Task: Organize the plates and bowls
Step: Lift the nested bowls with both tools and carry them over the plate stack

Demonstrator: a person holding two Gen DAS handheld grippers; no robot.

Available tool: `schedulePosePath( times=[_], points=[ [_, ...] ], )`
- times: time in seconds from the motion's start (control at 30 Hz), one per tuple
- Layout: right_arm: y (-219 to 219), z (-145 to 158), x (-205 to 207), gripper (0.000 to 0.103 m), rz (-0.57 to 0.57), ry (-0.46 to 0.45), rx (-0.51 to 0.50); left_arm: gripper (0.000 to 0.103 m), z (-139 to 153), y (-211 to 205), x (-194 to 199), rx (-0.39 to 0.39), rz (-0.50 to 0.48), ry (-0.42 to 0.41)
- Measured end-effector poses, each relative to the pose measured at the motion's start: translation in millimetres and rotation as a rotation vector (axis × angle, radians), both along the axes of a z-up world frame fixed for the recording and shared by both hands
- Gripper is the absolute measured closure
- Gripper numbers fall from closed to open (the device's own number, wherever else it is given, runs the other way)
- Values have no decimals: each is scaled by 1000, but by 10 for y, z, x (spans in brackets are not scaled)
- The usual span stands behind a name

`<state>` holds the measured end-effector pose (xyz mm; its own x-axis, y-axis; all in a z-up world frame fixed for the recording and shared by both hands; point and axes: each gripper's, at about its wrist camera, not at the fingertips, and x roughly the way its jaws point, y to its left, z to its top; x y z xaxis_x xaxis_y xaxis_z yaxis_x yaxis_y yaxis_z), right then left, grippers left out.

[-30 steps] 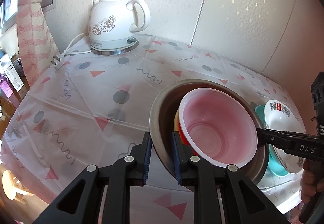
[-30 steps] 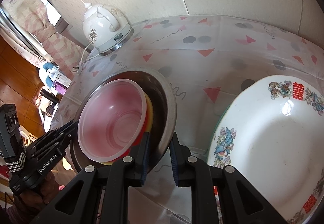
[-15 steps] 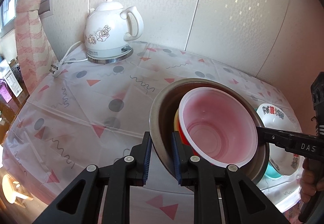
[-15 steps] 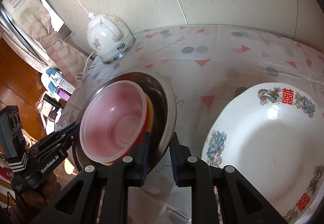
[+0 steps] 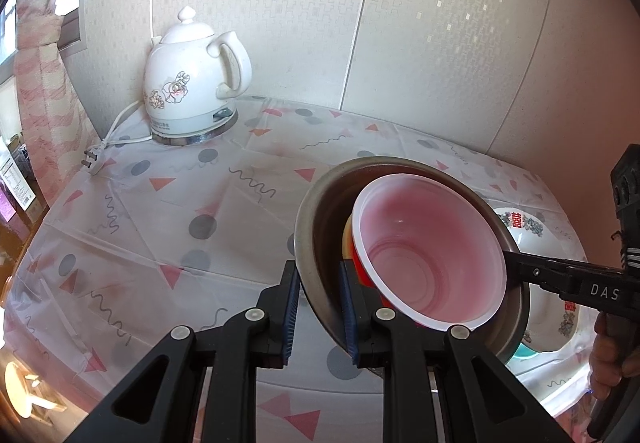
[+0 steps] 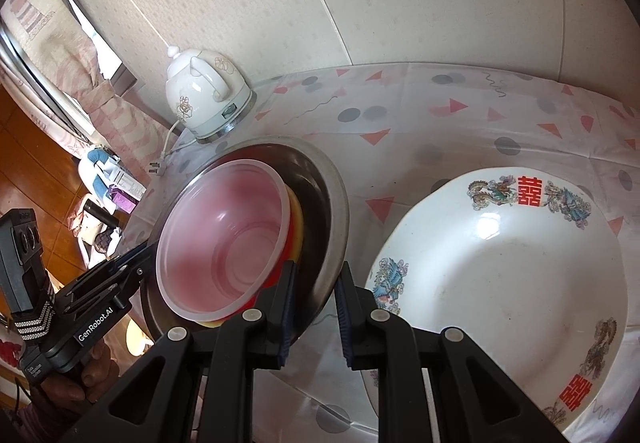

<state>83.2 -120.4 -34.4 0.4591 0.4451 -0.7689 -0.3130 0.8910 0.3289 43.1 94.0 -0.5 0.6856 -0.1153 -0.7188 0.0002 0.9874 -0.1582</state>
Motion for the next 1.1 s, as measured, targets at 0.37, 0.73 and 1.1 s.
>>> schedulePosePath(
  times=[0.37, 0.73, 1.1],
  points=[
    [-290, 112, -51, 84, -53, -27, 1, 82, 94, -278, 83, 13, -72, -18],
    [-798, 288, -220, 84, -158, -65, 10, 82, 178, -754, 191, 15, -192, -30],
    [-1312, 362, -447, 84, -283, -85, -4, 81, 177, -1344, 253, 14, -321, -21]
  ],
)
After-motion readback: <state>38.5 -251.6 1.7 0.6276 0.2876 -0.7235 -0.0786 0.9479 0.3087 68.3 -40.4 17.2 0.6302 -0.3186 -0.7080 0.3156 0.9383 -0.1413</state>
